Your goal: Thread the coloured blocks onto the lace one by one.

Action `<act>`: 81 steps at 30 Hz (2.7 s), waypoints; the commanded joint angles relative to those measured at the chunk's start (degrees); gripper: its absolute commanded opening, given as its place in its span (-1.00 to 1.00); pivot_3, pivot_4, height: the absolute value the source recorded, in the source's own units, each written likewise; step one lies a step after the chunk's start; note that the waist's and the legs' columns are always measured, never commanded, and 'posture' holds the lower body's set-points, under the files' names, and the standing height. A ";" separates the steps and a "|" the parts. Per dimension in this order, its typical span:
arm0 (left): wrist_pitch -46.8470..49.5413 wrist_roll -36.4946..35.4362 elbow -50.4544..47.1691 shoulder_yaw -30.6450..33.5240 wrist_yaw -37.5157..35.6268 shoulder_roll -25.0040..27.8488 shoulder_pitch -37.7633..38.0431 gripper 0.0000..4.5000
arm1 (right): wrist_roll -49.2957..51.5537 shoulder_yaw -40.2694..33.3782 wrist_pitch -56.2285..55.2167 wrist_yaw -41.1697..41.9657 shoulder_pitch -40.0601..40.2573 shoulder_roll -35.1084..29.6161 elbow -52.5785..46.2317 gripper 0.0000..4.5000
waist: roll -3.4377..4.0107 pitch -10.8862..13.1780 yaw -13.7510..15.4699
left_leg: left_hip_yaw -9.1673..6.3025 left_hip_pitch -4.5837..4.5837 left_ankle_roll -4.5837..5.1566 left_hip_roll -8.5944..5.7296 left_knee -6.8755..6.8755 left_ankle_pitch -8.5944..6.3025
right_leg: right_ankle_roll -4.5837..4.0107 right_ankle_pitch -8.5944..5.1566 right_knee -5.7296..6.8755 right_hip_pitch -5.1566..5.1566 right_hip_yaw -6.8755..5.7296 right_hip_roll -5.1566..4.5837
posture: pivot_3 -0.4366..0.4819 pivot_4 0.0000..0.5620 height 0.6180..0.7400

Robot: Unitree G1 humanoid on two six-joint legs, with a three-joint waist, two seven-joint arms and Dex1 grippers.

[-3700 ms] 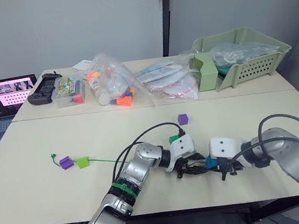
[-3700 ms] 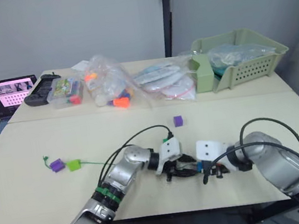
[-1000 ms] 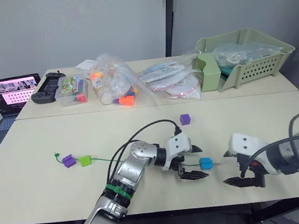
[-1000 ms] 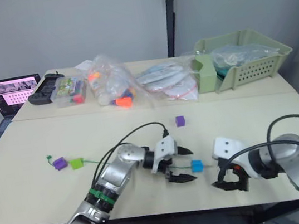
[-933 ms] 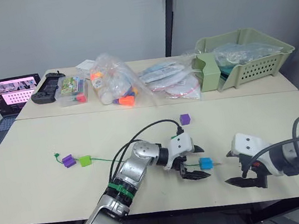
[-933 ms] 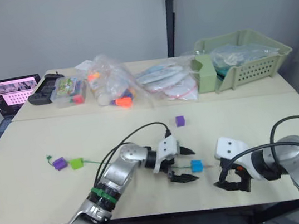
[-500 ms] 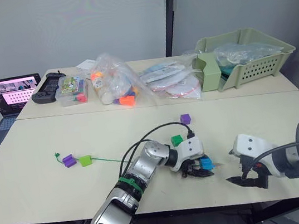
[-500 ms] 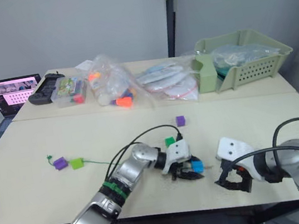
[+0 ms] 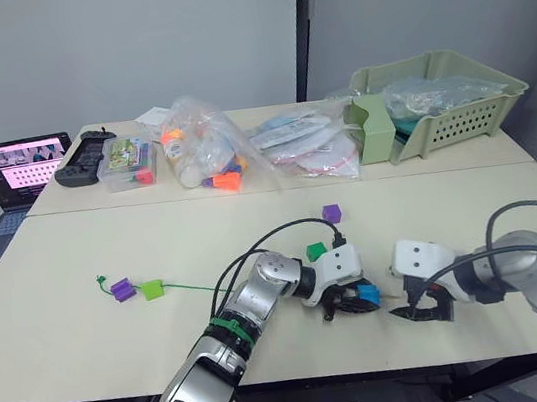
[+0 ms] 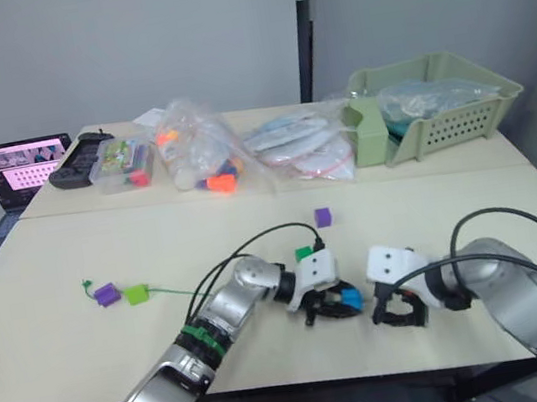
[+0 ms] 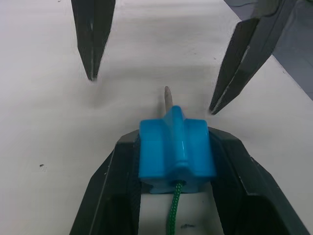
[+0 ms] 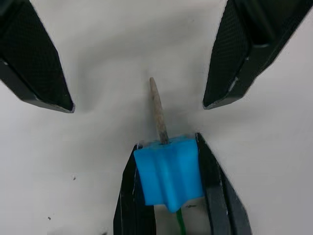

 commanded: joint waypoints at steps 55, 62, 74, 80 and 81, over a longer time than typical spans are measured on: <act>-4.65 -9.03 17.53 24.19 -24.24 44.65 -11.29 0.99 | 0.19 4.57 0.75 7.59 -10.17 3.87 5.33 -1.00 | -0.14 0.07 -0.52 | 0.29 -0.11 0.00 0.26 0.01 0.00 | -0.06 -0.01 0.11 -0.22 -0.14 0.02 | -0.05 -0.47 0.88; 7.25 -13.34 -7.51 19.85 -24.19 34.51 -3.85 0.99 | 1.31 4.45 1.34 7.94 -10.88 4.70 4.07 -1.00 | -0.13 0.07 -0.57 | 0.22 -0.11 -0.01 0.21 0.00 0.00 | -0.05 0.01 0.15 -0.20 -0.14 -0.04 | -0.05 -0.47 0.88; 3.07 -11.03 -14.26 10.54 -16.00 15.56 1.72 0.99 | 3.12 3.78 3.40 7.71 -11.58 4.71 1.42 -1.00 | -0.13 0.07 -0.73 | 0.13 -0.10 0.00 0.18 0.01 0.00 | -0.06 0.01 0.15 -0.18 -0.11 0.02 | -0.05 -0.47 0.88; 0.85 -9.67 -13.41 8.52 -11.96 11.45 3.78 0.88 | 3.64 3.51 4.37 7.12 -10.97 4.71 0.17 -1.00 | -0.13 0.07 -0.77 | 0.07 -0.08 0.00 0.14 0.01 0.00 | -0.06 0.01 0.15 -0.16 -0.09 0.02 | -0.05 -0.47 0.88; 0.61 -9.33 -13.19 8.16 -11.31 10.87 4.15 0.75 | 3.69 3.50 4.45 7.08 -10.93 4.71 0.10 -1.00 | -0.13 0.07 -0.76 | 0.06 -0.08 0.00 0.13 0.00 0.00 | -0.06 0.01 0.15 -0.16 -0.09 0.02 | -0.05 -0.47 0.88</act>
